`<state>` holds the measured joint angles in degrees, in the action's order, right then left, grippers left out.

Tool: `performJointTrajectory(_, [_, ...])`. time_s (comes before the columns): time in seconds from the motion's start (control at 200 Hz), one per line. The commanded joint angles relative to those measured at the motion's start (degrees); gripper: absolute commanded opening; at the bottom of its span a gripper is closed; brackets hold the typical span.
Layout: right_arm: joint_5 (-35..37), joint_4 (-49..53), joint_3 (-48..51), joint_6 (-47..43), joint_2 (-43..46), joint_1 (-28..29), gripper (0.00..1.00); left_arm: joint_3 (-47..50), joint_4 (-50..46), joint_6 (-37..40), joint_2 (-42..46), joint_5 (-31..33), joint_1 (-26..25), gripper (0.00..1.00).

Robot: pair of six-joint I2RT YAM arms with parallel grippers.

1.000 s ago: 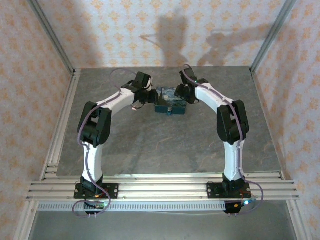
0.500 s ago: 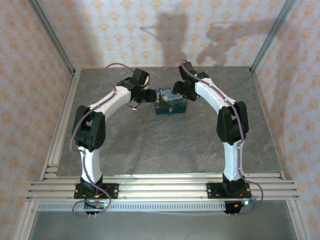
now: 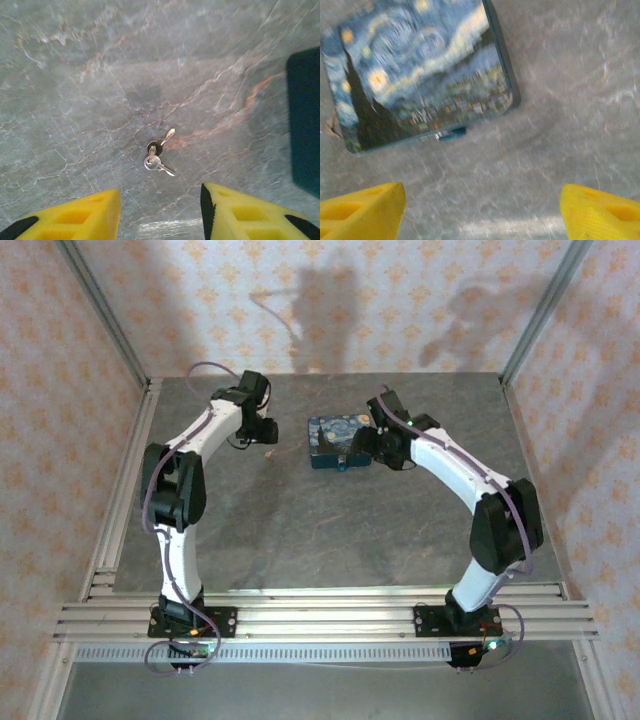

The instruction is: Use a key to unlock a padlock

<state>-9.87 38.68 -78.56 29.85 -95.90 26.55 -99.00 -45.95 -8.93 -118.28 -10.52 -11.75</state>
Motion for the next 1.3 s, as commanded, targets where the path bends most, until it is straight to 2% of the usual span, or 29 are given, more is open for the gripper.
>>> performJointTrajectory(0.0, [2.2,-2.87,5.07,3.4,4.47,0.52,0.81,-2.51,-5.37,2.69,-2.14,3.23,-0.42,0.44])
performJointTrajectory(0.26, [3.05,-4.0,11.89,5.41,9.05,0.61,0.81,-2.23,-3.52,3.39,-5.47,1.95,-0.43,0.37])
performJointTrajectory(1.026, [4.23,-2.77,12.11,7.42,10.67,2.01,0.81,-3.65,-0.18,3.13,-10.11,-1.25,0.14,0.32])
performJointTrajectory(1.296, [4.44,-2.84,13.08,7.95,11.67,2.37,0.81,-2.41,0.16,3.39,-11.28,-1.08,0.17,0.24])
